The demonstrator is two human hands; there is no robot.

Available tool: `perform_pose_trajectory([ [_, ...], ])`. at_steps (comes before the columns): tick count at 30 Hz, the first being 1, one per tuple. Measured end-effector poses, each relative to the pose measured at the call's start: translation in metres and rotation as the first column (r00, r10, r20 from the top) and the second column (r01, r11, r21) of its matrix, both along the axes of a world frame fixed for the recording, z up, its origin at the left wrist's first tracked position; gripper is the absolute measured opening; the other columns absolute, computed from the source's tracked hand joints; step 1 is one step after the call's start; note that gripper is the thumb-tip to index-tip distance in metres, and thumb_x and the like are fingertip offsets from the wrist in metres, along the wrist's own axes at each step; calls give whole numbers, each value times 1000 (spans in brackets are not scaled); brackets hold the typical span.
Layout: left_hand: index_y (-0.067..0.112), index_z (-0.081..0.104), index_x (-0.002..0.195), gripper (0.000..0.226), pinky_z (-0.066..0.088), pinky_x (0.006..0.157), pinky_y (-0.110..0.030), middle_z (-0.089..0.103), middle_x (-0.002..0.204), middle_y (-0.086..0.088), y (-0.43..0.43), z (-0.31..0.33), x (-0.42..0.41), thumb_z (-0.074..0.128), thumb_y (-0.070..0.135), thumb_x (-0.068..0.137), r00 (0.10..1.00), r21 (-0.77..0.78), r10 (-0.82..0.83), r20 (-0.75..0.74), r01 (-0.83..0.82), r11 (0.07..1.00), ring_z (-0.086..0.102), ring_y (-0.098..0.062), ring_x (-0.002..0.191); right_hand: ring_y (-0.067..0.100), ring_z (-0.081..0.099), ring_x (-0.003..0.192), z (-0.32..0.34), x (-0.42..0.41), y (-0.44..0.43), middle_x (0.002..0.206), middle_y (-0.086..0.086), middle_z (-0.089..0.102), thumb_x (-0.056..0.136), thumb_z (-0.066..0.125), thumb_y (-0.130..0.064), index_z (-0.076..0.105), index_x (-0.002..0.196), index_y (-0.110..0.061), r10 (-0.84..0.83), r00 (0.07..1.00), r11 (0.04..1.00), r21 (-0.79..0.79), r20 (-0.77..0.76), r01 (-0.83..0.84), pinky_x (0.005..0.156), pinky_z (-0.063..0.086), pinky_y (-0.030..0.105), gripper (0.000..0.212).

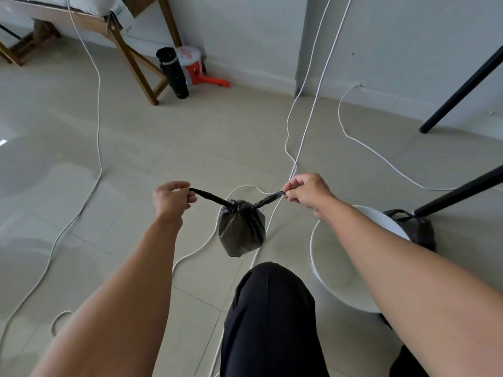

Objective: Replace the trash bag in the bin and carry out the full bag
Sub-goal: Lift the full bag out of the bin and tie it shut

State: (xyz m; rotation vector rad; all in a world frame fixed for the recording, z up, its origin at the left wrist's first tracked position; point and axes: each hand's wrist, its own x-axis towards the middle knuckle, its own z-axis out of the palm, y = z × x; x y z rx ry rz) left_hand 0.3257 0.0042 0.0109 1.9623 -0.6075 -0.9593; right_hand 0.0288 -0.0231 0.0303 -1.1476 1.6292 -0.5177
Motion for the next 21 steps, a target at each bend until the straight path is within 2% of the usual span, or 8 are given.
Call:
perform_pose_trajectory([
  [4,5,68,94,18,50,56,-23,68,71,-7,-5,-15,7,53,-1,86,999,17,40,0,-40,999,66,-15,59,25,72,92,-9,13,-2,79,6,70,84,62,5,69,75,-13,71,996,996,56,51,-74,94,53,40,21],
  [7,5,70,95,20,54,64,-27,69,71,-6,-9,-17,8,54,0,84,999,17,52,8,-53,998,67,-17,64,22,68,106,-8,16,-3,101,11,72,84,68,-1,72,95,-11,114,989,990,77,91,-121,100,49,37,16],
  [11,4,70,102,25,57,78,-35,69,70,-5,-13,-16,10,55,0,82,998,12,62,-3,-62,998,67,-22,71,17,51,130,4,18,1,134,10,59,87,70,-14,53,136,-6,199,962,965,132,188,-226,109,35,32,52],
  [13,2,66,113,32,57,80,-38,67,69,-4,-14,-13,9,58,1,82,998,23,67,-13,-67,998,66,-23,72,17,41,138,10,17,4,149,11,43,89,69,-20,39,146,-11,235,945,949,156,229,-274,113,28,35,66],
  [16,7,51,135,52,55,78,-38,62,73,-3,-10,-9,1,58,3,83,998,69,48,-42,-45,997,63,-24,75,18,37,141,21,10,8,157,9,31,88,70,-29,29,151,-21,249,942,947,144,227,-285,113,25,36,76],
  [17,8,47,138,56,54,78,-37,64,78,-5,-7,-6,-4,57,4,84,999,85,30,-44,-26,996,64,-26,79,18,35,142,25,5,10,157,10,30,87,70,-31,28,152,-23,250,947,950,135,204,-280,112,25,35,78],
  [20,12,46,141,61,51,86,-34,65,119,-12,-2,3,-21,56,10,81,998,110,-62,30,58,992,63,-30,108,18,34,143,38,-15,15,158,10,30,85,71,-40,29,152,-22,280,958,955,88,58,-285,109,28,30,81],
  [21,12,48,140,60,49,81,-29,64,121,-8,1,9,-29,57,12,81,993,119,-101,65,93,989,61,-27,108,19,35,142,42,-22,17,157,10,31,84,71,-44,31,151,-23,290,957,955,68,-14,-288,110,29,30,81],
])
